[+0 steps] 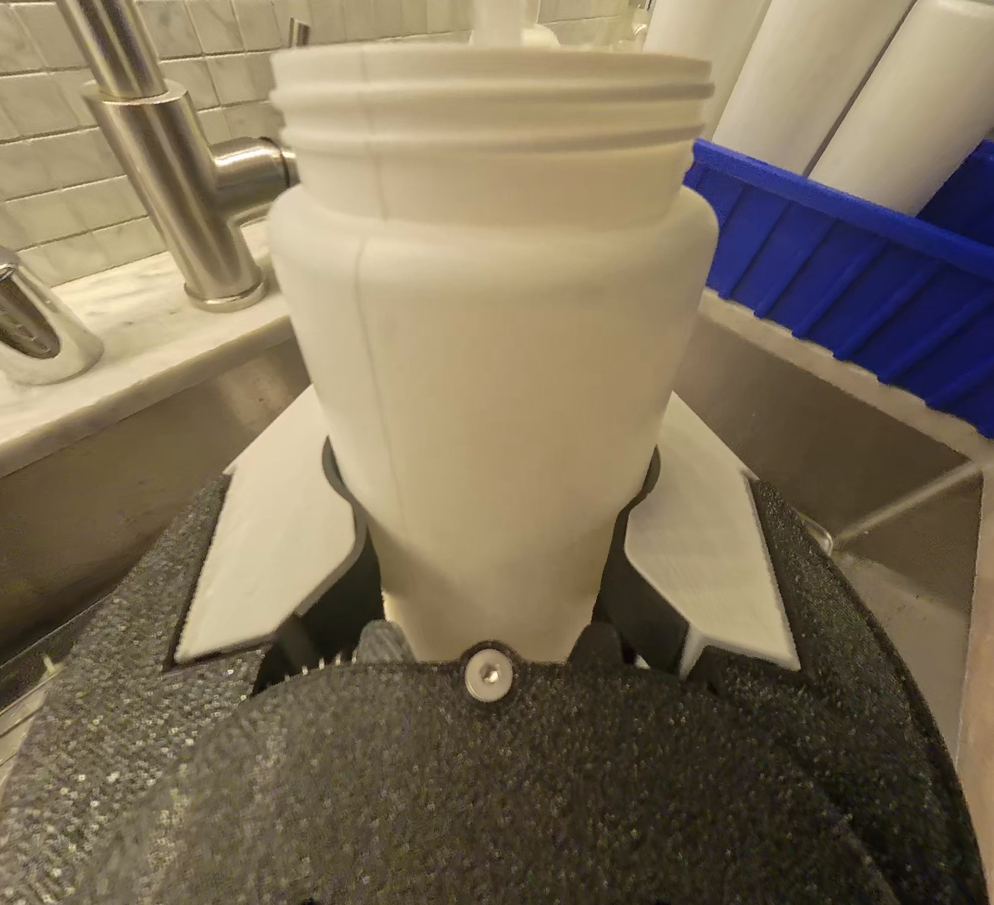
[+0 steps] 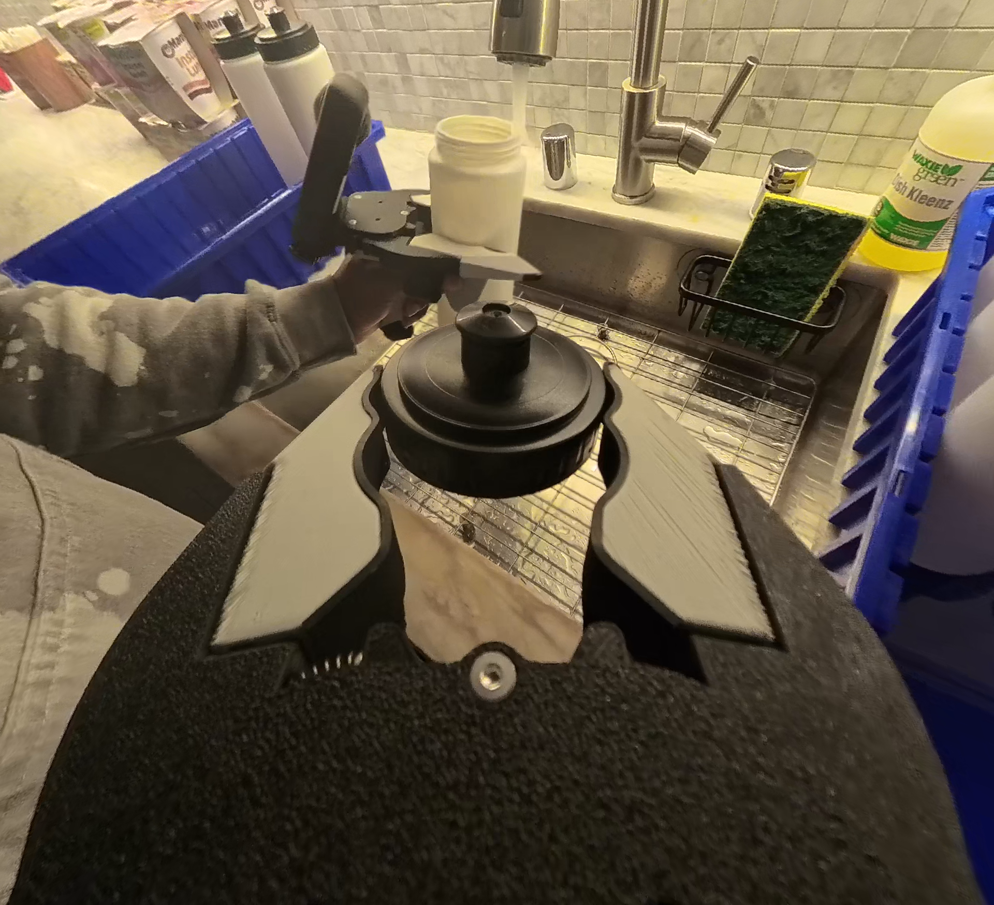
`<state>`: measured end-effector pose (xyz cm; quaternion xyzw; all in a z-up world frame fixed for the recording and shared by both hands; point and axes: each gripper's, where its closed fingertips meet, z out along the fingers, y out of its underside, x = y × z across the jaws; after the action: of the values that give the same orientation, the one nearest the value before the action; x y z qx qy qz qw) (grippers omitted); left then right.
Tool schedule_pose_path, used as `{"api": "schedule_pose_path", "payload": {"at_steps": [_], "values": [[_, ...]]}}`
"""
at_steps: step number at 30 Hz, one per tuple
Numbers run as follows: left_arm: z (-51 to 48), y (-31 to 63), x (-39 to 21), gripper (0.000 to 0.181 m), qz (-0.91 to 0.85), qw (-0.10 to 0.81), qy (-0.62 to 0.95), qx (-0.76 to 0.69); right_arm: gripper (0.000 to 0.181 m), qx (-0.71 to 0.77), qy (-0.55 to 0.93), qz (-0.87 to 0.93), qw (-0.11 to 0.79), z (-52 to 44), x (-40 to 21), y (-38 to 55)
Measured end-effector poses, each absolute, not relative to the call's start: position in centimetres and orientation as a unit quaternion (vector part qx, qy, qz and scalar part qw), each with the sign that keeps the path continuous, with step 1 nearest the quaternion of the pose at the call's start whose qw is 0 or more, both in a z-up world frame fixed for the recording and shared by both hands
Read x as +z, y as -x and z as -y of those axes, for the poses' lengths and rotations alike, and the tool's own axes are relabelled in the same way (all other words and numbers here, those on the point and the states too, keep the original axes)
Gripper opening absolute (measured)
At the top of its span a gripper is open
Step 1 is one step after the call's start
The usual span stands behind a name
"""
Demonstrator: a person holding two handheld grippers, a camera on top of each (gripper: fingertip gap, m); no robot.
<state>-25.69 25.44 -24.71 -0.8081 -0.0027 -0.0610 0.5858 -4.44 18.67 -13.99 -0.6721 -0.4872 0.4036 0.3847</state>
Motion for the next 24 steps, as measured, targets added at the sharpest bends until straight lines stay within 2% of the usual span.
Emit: {"api": "schedule_pose_path", "payload": {"at_steps": [8,16,20,24], "values": [[-17.7,28.2,-24.1,0.104,0.001,0.57,0.821,-0.024,0.078,0.438,0.642,0.495,0.389,-17.0,-12.7,7.1],[-9.9,24.2,-16.7,0.103,-0.046,0.608,0.788,-0.082,0.078,0.527,0.519,0.547,0.392,-11.6,-4.9,13.7],[-7.8,19.9,-13.1,0.103,-0.082,0.625,0.766,-0.126,0.078,0.58,0.42,0.608,0.343,-6.9,-0.5,17.0],[-6.7,16.4,-10.5,0.103,-0.108,0.636,0.747,-0.16,0.078,0.606,0.343,0.667,0.265,-2.1,0.9,18.2]]}}
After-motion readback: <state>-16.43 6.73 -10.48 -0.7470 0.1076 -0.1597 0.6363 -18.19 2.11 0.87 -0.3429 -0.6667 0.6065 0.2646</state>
